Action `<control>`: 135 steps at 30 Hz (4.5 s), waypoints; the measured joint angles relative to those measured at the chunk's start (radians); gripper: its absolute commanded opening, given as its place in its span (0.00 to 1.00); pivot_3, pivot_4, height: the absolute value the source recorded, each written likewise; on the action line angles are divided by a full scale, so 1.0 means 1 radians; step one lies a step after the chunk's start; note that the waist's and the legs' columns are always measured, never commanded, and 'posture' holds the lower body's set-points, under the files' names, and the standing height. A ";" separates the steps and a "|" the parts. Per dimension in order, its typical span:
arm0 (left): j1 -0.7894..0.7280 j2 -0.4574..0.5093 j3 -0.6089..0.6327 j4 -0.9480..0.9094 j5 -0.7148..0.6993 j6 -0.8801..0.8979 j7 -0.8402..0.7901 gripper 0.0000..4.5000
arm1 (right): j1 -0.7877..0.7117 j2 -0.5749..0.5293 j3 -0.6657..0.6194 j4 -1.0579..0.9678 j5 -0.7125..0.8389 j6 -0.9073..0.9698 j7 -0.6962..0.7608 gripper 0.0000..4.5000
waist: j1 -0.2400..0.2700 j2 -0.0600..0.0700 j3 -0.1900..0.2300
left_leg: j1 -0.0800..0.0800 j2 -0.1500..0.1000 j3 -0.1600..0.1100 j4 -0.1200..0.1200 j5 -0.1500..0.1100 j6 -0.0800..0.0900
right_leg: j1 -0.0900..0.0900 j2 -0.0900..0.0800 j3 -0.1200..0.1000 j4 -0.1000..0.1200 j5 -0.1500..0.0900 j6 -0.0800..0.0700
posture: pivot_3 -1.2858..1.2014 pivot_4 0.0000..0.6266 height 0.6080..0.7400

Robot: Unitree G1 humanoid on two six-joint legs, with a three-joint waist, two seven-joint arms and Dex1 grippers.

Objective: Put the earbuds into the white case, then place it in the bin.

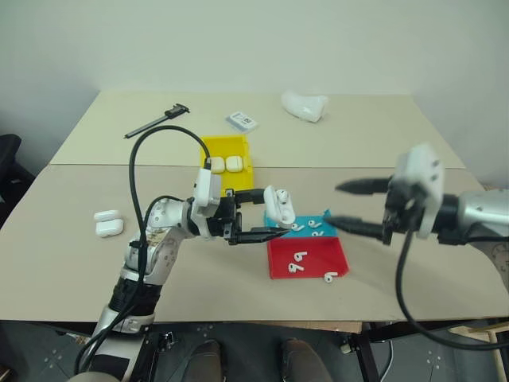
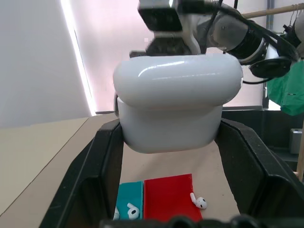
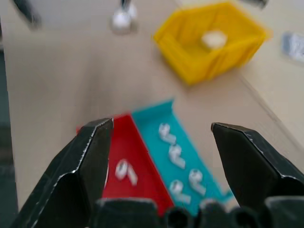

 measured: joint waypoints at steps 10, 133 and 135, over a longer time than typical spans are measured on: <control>0.045 0.029 0.018 -0.048 -0.001 0.003 0.046 0.61 | -0.239 0.133 0.380 0.158 -0.349 -0.061 0.070 0.86 | 0.000 0.001 0.000 | 0.000 0.000 0.001 0.000 0.000 0.000 | -0.001 0.001 0.002 0.001 0.000 0.000 | 0.52 0.24 1.00; 0.104 0.062 0.064 -0.119 -0.009 0.006 0.167 0.61 | -0.479 0.605 -0.162 0.488 -0.444 0.350 0.198 0.14 | 0.013 0.004 0.002 | -0.004 -0.001 0.005 0.001 0.000 0.000 | -0.002 -0.001 -0.003 0.001 0.001 -0.001 | 0.52 0.24 1.00; 0.093 0.057 0.062 -0.111 -0.009 0.005 0.165 0.61 | -0.431 0.656 -0.267 0.403 -0.347 0.398 0.151 0.14 | 0.012 0.004 0.002 | -0.004 -0.001 0.005 0.001 0.000 0.000 | -0.002 -0.002 -0.003 0.001 0.001 -0.001 | 0.52 0.24 1.00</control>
